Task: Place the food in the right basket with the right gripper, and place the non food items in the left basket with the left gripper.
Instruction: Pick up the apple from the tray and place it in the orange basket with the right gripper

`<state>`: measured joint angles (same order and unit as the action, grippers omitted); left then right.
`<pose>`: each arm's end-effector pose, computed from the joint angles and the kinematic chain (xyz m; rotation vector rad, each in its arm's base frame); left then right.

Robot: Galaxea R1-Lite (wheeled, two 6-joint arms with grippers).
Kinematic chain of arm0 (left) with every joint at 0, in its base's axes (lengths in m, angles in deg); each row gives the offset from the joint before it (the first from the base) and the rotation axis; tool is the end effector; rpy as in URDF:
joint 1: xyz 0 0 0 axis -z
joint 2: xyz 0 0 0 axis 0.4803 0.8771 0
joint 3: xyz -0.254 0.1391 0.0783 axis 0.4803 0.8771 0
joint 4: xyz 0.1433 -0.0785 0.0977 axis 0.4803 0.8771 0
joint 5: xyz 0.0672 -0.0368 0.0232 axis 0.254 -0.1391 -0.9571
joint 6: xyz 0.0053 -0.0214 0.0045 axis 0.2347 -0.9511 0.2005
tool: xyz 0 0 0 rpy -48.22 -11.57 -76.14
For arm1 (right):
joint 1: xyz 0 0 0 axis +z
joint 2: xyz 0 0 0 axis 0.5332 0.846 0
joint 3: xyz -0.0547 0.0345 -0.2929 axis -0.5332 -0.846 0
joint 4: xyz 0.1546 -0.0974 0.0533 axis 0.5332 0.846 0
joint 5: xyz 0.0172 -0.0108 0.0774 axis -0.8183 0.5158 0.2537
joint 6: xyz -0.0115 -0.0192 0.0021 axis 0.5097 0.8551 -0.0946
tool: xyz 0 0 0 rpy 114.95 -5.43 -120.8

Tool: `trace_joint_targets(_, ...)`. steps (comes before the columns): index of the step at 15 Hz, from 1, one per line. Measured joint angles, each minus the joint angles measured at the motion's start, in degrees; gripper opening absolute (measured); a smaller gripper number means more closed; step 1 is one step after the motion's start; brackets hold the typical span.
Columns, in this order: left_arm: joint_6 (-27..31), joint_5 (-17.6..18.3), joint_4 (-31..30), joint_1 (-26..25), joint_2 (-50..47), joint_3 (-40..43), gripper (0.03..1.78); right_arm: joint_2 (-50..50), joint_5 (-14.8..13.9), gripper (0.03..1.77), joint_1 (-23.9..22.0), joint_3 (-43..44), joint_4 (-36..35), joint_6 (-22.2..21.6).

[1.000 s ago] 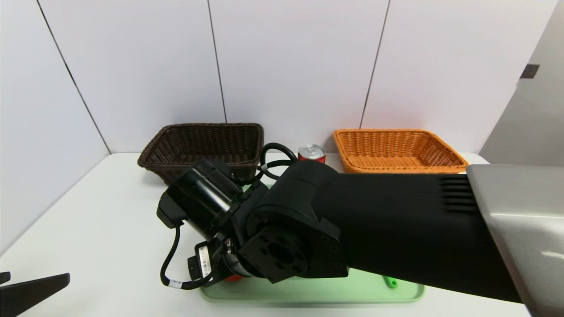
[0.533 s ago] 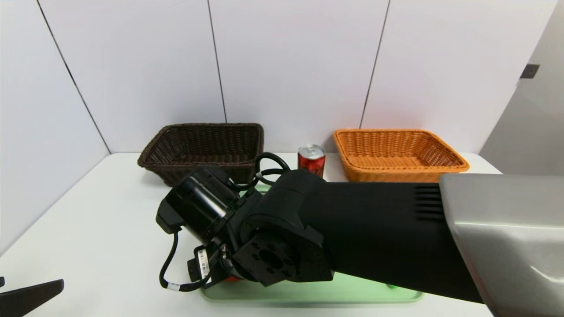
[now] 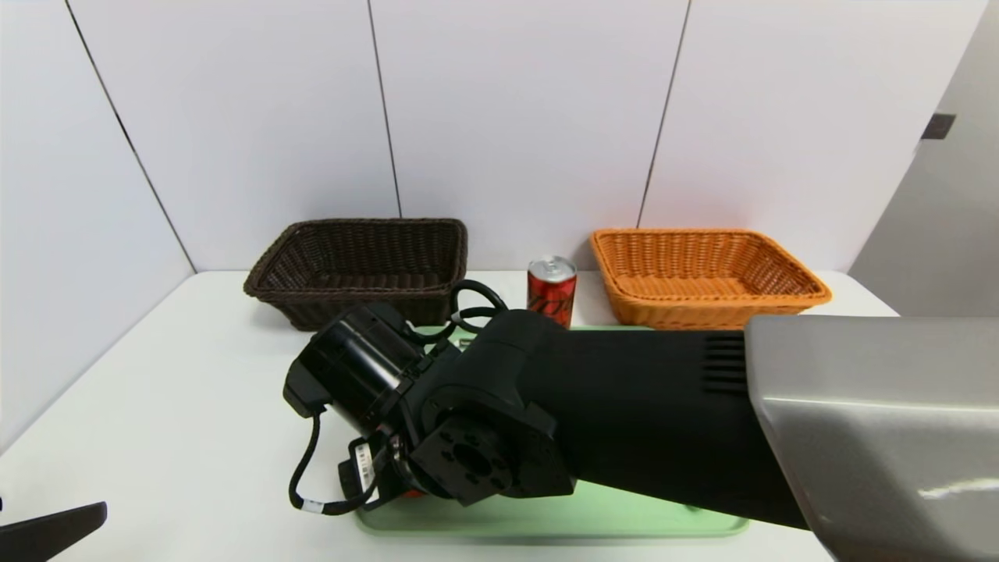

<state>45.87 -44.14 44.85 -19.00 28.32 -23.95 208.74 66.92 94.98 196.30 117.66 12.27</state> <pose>0.0385 -0.0074 0.2364 -0.2104 0.5869 -0.1261 0.2101 0.3934 0.1555 -0.1961 0.8857 0.5207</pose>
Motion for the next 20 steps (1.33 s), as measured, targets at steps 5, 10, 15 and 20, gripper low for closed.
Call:
trace_joint_targets(5, 0.0, 0.2, 0.0, 0.0, 0.0, 0.1, 1.69, 0.3, -0.4, 1.26, 0.0, 0.0, 0.0, 0.2)
trace_joint_targets(10, 0.0, 0.8, 0.0, 0.0, 0.0, 0.2, 1.69, -0.2, -0.3, 1.24, -0.1, 0.0, 0.3, 0.3)
trace_joint_targets(15, 0.0, 1.4, 2.9, 0.0, 0.0, -0.8, 1.69, -5.8, -0.5, 1.24, -0.5, 0.0, 0.1, 5.2)
trace_joint_targets(20, 0.1, 1.4, 3.3, 0.0, 0.7, -1.9, 1.69, -15.3, -0.8, 1.24, -5.6, 0.1, -2.7, 15.6)
